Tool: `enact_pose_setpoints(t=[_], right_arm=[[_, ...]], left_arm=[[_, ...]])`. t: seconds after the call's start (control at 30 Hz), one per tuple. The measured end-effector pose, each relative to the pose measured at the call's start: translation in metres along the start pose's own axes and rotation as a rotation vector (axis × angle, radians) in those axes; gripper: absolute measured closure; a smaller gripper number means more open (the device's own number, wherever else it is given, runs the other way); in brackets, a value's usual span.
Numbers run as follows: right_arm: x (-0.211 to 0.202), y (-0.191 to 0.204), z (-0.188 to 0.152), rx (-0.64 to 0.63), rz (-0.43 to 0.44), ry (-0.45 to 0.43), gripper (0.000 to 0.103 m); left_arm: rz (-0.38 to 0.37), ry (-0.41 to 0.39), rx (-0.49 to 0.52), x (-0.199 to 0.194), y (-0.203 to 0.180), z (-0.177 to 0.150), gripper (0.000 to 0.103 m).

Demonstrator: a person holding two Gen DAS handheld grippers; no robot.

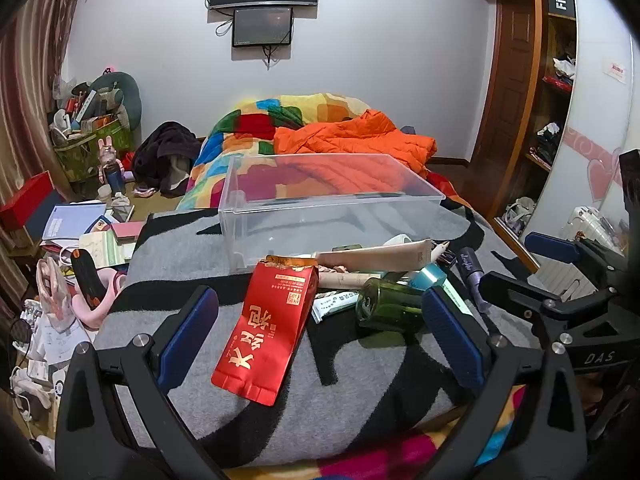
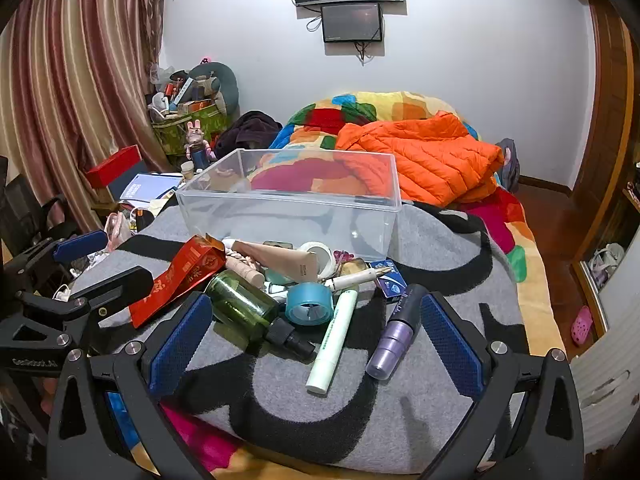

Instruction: Organize objects

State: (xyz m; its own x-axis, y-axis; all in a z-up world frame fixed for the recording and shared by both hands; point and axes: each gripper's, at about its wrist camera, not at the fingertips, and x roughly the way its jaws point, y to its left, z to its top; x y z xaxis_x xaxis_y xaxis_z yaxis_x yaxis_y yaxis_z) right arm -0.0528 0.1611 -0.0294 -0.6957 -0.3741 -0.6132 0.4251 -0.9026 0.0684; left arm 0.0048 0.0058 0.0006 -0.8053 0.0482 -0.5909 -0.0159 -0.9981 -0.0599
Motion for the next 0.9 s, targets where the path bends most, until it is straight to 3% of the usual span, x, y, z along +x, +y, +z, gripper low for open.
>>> enact_pose_setpoints(t=[0.9], right_arm=[[0.0008,0.0008,-0.0004,0.008,0.007,0.004,0.000]], left_arm=[[-0.010,-0.016,0.001,-0.0071,-0.0018,0.0001,0.000]])
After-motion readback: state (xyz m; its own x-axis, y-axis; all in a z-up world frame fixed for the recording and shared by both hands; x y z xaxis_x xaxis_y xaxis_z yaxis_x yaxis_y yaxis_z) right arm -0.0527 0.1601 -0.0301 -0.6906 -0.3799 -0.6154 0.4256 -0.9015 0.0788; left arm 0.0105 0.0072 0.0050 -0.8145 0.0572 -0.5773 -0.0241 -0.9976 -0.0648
